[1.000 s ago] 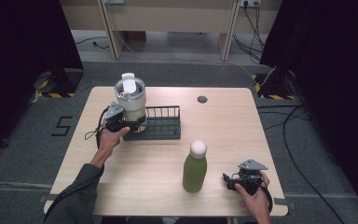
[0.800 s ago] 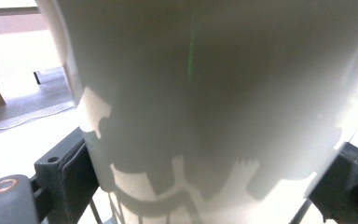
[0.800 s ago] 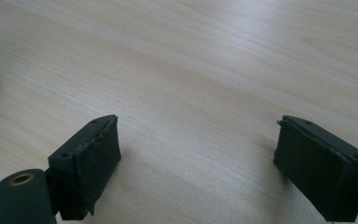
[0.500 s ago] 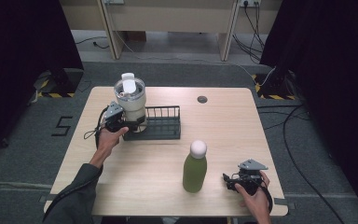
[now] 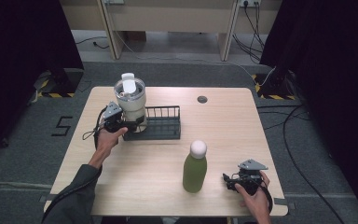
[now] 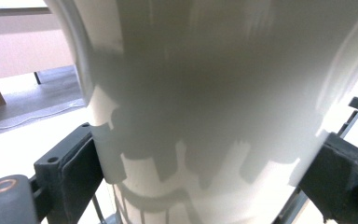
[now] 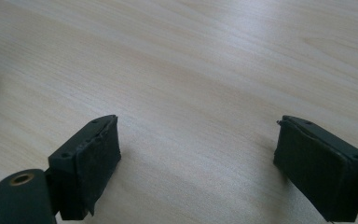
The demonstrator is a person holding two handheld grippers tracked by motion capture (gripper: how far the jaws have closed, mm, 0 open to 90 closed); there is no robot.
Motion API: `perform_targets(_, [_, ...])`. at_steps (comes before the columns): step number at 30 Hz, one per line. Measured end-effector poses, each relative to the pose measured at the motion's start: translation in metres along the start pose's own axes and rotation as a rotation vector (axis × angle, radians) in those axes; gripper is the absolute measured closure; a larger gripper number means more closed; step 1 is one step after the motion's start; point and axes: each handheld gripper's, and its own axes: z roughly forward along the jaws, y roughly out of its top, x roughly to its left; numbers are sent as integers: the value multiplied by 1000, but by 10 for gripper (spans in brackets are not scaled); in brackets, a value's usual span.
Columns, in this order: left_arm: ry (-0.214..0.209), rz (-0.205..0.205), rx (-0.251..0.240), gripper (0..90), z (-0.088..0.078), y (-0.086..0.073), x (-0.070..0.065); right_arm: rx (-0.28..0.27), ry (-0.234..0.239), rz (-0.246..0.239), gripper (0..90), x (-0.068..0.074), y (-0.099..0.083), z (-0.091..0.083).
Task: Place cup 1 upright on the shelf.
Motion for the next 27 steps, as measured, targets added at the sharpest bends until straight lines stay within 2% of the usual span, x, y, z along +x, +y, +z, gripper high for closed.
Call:
perform_targets(11, [-4, 0, -2, 94, -4, 0, 0, 0, 0, 0, 141, 0, 0, 0])
perform_targets(18, [-3, 14, -4, 93, -6, 2, 0, 0, 0, 0, 141, 0, 0, 0])
perform_targets(27, [-9, -2, -16, 96, -9, -1, 1, 0, 1, -1, 141, 0, 0, 0])
